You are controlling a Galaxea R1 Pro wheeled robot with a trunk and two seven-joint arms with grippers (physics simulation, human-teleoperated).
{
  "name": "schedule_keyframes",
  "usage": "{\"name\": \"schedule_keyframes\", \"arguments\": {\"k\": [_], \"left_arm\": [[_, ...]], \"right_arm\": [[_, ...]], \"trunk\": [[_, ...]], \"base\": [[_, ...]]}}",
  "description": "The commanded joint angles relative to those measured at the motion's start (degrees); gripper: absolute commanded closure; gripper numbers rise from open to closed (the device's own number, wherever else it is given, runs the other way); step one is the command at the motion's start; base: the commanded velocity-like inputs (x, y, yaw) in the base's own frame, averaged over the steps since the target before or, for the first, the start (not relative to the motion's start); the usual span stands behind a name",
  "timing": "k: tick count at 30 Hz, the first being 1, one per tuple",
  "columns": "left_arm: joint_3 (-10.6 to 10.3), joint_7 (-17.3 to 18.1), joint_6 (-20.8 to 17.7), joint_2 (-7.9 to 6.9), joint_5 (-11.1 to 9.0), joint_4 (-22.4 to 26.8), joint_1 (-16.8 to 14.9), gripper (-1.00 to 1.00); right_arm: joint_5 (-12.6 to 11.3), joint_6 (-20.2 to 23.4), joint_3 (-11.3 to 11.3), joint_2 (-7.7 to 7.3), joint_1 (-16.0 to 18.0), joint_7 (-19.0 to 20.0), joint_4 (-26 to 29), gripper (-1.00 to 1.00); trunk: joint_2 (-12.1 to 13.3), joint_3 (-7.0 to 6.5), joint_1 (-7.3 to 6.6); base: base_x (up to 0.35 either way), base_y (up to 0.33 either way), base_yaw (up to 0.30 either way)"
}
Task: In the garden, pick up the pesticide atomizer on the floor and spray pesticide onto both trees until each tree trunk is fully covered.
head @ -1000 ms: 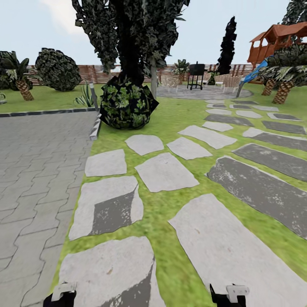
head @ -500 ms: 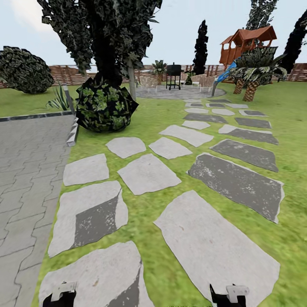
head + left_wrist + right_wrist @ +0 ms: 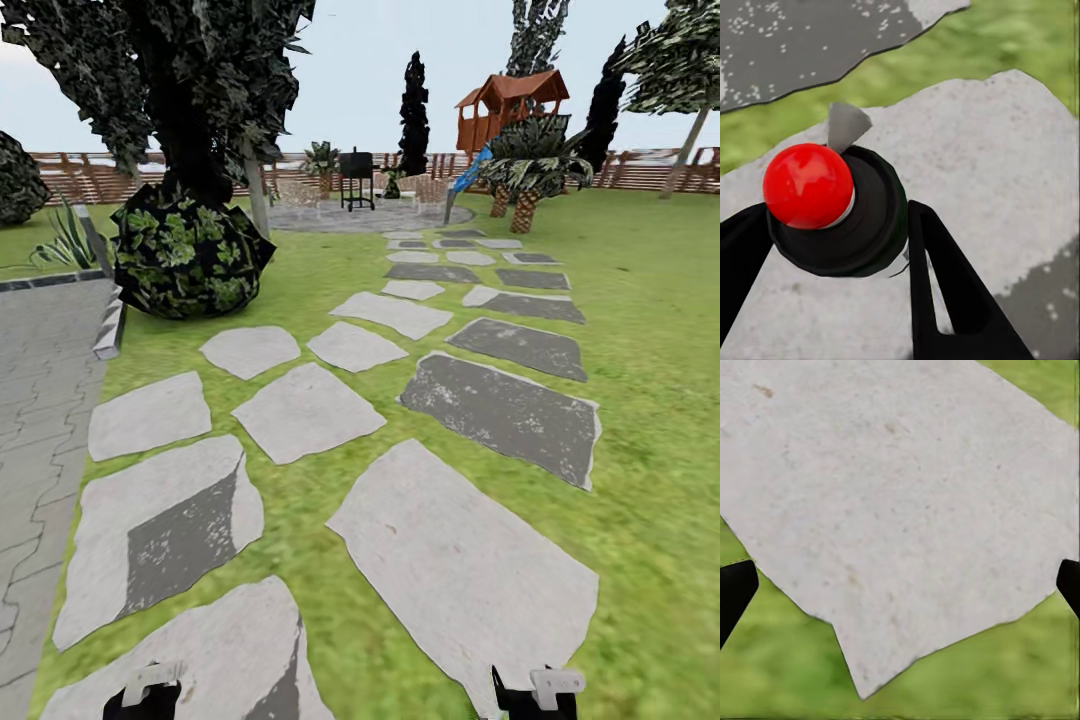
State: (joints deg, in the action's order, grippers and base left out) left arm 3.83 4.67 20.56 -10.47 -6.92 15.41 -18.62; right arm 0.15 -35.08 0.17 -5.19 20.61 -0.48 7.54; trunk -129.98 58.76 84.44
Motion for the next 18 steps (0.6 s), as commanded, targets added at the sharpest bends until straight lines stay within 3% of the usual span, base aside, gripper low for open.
{"name": "schedule_keyframes", "arguments": {"k": [1, 14, 18], "left_arm": [[0.2, 0.5, 0.1, 0.01, -0.6, 0.0, 0.0, 1.00], [0.2, 0.5, 0.1, 0.09, -0.6, 0.0, 0.0, 1.00], [0.2, 0.5, 0.1, 0.06, -0.6, 0.0, 0.0, 1.00]], "right_arm": [[0.0, -0.2, 0.0, 0.01, 0.1, 0.0, -0.1, -1.00], [0.0, -0.2, 0.0, 0.01, 0.1, 0.0, -0.1, -1.00], [0.0, -0.2, 0.0, 0.01, 0.0, 0.0, -0.1, -1.00]], "trunk": [[0.0, 0.04, -0.01], [0.0, 0.04, -0.01], [0.0, 0.04, -0.01]], "base": [[0.000, 0.000, -0.300], [0.000, 0.000, -0.300], [0.143, 0.000, -0.300]]}}
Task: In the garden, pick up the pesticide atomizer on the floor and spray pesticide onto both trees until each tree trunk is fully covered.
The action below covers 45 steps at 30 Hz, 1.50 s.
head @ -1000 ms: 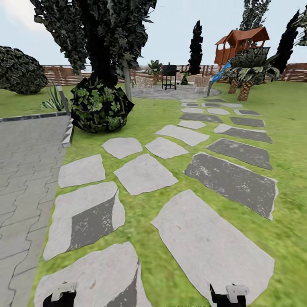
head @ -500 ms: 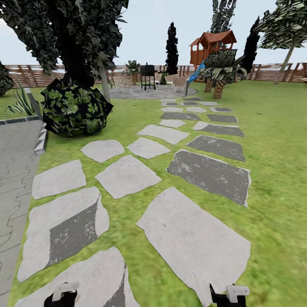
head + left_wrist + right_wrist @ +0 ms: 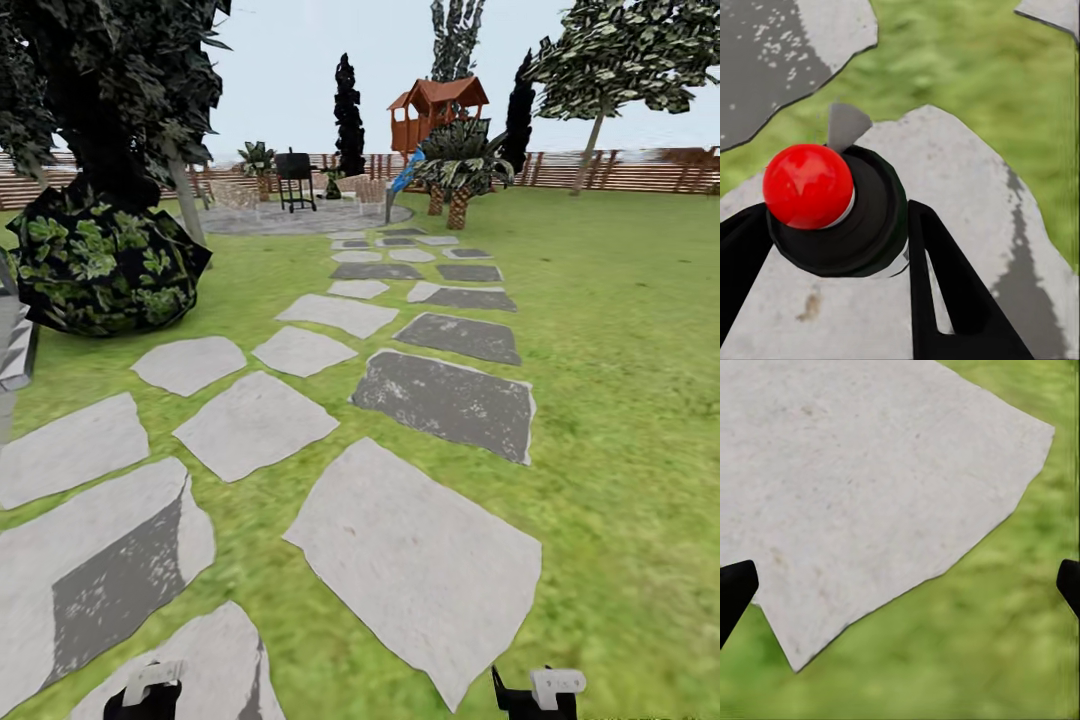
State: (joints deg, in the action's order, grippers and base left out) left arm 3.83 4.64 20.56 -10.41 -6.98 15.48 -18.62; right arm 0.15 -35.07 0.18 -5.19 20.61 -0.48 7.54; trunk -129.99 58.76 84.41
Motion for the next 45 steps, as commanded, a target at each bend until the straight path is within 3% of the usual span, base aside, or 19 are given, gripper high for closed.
{"name": "schedule_keyframes", "arguments": {"k": [1, 45], "left_arm": [[0.3, 0.5, 0.1, -0.02, -0.6, 0.0, 0.0, 1.00], [0.3, 0.5, 0.1, -0.05, -0.6, -0.1, 0.0, 1.00]], "right_arm": [[0.0, -0.2, 0.0, 0.01, 0.0, 0.0, -0.1, -1.00], [0.1, -0.2, 0.0, 0.08, 0.0, 0.0, -0.1, -1.00]], "trunk": [[0.0, 0.05, 0.01], [0.0, 0.05, 0.01]], "base": [[0.273, 0.000, -0.300], [0.336, 0.000, -0.300]]}}
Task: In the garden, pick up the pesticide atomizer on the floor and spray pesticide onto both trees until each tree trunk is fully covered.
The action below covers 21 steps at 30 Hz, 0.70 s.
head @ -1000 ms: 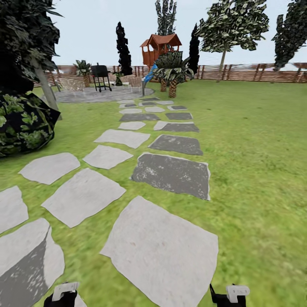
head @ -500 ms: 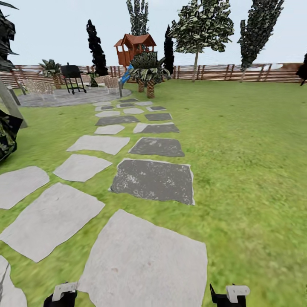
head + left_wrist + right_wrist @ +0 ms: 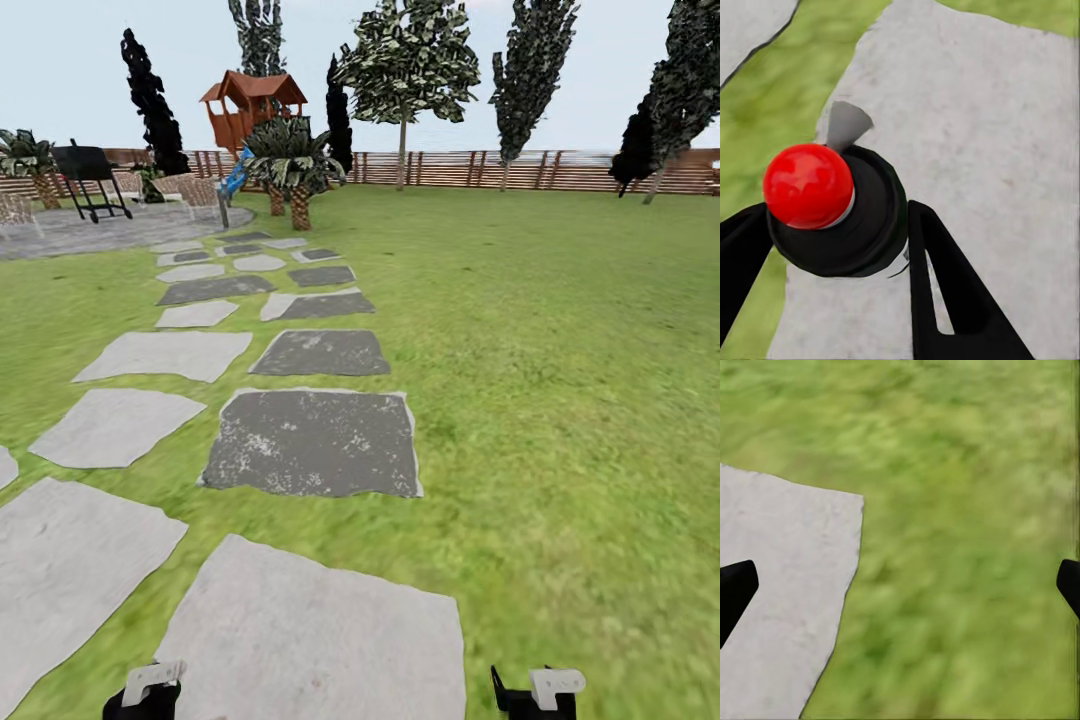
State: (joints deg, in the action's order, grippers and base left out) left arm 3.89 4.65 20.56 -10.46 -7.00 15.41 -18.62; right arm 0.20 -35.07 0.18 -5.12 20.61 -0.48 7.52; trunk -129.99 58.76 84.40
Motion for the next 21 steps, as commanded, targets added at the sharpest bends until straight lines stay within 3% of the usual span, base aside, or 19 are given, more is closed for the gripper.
{"name": "schedule_keyframes", "arguments": {"k": [1, 8, 21], "left_arm": [[0.2, 0.5, 0.1, 0.00, -0.6, 0.0, 0.0, 1.00], [0.2, 0.5, 0.1, 0.00, -0.5, 0.0, 0.0, 1.00], [0.2, 0.5, 0.1, 0.03, -0.6, 0.0, 0.0, 1.00]], "right_arm": [[0.0, -0.2, 0.0, -0.01, 0.0, 0.0, -0.1, -1.00], [0.0, -0.2, 0.0, 0.02, 0.0, 0.0, -0.1, -1.00], [0.1, -0.2, 0.0, 0.02, 0.1, 0.0, -0.1, -1.00]], "trunk": [[0.0, 0.05, 0.03], [0.0, 0.05, 0.03], [0.0, 0.05, 0.03]], "base": [[0.339, 0.000, -0.300], [0.339, 0.000, -0.246], [0.339, 0.000, -0.012]]}}
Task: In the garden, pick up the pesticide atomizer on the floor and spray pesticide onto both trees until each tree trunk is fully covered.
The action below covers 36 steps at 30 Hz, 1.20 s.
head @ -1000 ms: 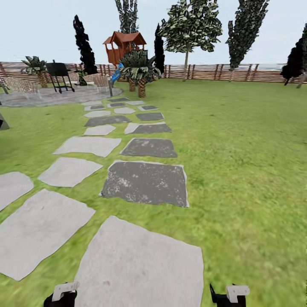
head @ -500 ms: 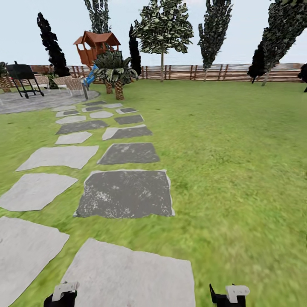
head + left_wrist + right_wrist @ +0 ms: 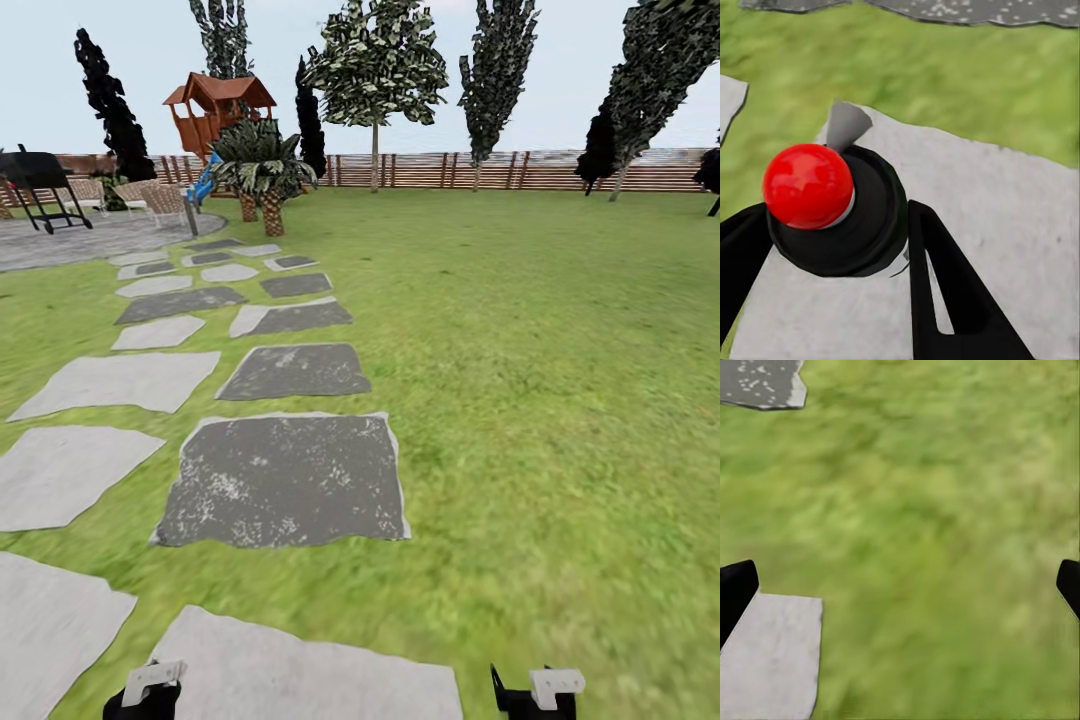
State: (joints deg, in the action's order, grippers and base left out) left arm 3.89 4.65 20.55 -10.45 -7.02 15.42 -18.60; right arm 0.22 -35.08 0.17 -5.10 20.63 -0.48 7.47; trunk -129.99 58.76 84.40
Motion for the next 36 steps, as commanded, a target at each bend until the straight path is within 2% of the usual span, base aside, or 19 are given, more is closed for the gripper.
{"name": "schedule_keyframes", "arguments": {"k": [1, 7, 36], "left_arm": [[0.2, 0.5, 0.1, 0.00, -0.5, -0.1, 0.0, 1.00], [0.2, 0.5, 0.1, -0.01, -0.5, 0.0, 0.0, 1.00], [0.2, 0.5, 0.1, -0.01, -0.5, -0.1, 0.0, 1.00]], "right_arm": [[0.0, -0.2, 0.0, 0.00, 0.0, 0.0, 0.0, -1.00], [0.0, -0.2, 0.0, 0.00, 0.0, 0.0, 0.0, -1.00], [0.0, -0.2, 0.0, 0.00, 0.0, 0.0, 0.0, -1.00]], "trunk": [[0.0, 0.05, 0.03], [0.0, 0.01, 0.03], [0.0, -0.18, 0.03]], "base": [[0.339, 0.000, 0.000], [0.339, 0.000, -0.137], [0.339, 0.000, -0.250]]}}
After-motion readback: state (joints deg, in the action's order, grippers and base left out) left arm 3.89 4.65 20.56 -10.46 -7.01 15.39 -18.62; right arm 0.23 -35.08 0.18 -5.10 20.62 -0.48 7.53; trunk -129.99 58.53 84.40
